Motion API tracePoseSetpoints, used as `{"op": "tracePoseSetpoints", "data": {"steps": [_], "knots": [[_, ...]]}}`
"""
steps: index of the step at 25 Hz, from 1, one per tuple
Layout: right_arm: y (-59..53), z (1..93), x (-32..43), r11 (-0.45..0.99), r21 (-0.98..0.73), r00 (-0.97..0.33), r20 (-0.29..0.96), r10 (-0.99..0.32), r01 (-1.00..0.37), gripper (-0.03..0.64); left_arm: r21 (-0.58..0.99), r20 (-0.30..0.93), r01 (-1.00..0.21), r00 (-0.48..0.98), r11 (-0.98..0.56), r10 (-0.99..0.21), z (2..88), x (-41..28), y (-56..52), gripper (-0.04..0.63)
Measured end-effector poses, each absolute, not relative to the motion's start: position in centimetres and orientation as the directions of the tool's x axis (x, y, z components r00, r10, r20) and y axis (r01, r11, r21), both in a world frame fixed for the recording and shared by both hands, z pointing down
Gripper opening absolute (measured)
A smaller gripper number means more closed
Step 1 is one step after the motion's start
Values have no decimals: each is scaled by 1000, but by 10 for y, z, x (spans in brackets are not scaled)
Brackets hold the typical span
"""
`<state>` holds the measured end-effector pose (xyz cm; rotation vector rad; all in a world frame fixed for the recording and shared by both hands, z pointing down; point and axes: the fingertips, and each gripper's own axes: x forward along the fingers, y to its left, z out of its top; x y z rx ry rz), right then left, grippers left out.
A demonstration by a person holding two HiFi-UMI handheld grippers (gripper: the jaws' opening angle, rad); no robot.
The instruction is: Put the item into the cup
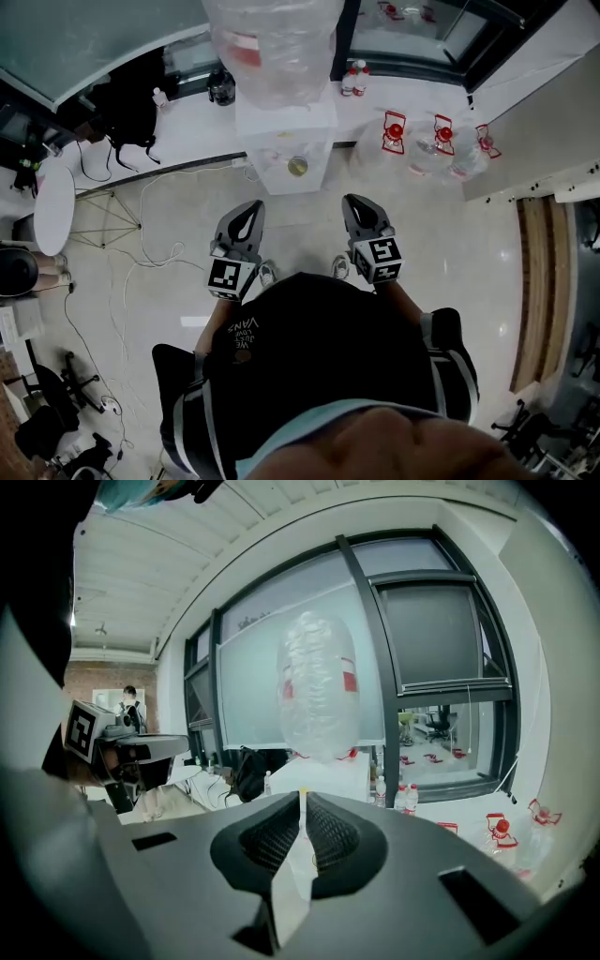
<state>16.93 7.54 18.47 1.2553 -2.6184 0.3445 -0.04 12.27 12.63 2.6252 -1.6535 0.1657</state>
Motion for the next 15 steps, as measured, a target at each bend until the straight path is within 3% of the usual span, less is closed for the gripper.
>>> {"op": "tracePoseSetpoints", "data": {"steps": [15], "knots": [[69,192,169,610,-109,-606,341,-719,-785,44,-14,127,-903,424,-429,-897,142,6,120,20]]}}
